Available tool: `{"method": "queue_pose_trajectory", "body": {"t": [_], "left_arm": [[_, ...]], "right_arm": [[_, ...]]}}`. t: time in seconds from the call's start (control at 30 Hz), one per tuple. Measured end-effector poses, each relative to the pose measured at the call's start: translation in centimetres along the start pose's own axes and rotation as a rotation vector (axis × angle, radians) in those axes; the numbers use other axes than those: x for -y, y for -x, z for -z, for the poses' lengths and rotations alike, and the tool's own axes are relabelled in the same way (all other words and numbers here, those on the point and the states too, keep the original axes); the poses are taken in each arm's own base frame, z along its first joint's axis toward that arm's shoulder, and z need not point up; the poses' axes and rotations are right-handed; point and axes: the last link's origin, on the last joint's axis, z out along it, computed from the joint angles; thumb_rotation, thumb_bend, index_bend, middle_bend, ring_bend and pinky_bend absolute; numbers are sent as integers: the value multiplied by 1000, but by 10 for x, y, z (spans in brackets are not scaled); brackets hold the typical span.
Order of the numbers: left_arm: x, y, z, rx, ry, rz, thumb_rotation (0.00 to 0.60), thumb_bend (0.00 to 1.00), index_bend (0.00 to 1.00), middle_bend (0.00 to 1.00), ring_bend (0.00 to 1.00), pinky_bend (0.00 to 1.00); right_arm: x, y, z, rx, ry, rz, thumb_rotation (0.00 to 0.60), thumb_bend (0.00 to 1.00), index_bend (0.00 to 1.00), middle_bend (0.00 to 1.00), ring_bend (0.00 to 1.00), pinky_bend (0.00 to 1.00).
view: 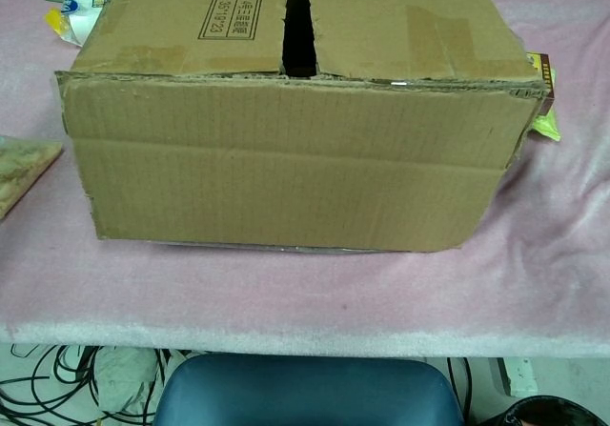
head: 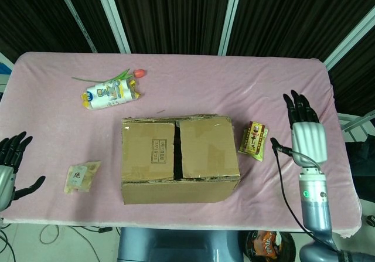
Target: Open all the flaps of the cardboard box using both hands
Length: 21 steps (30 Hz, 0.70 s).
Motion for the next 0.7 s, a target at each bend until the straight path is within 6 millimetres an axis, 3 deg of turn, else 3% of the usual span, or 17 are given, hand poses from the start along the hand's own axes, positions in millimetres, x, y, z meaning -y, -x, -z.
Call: {"method": "queue_pose_trajectory", "body": {"t": [0.13,0.23,0.4,0.7], "left_arm": [[-8,-1,-6,11,28,-22,600,180,0,1,0,26],[-15,-3,-13,31,61,-39,600,206,0,5,0,49],[-32,-6,-32,111,133,-71,600,487,19,81,69,164],[-96,-16,-96,286,401,-188,600,689,34,143,120,218]], "right_arm": [[-31,-3,40,-2,20,30,600,211,0,0,0,212],[-46,-1,54,8,23,50,600,212,0,0,0,212],[-55,7,62,45,14,61,600,211,0,0,0,212],[-56,5,59,45,22,28,600,211,0,0,0,212]]}}
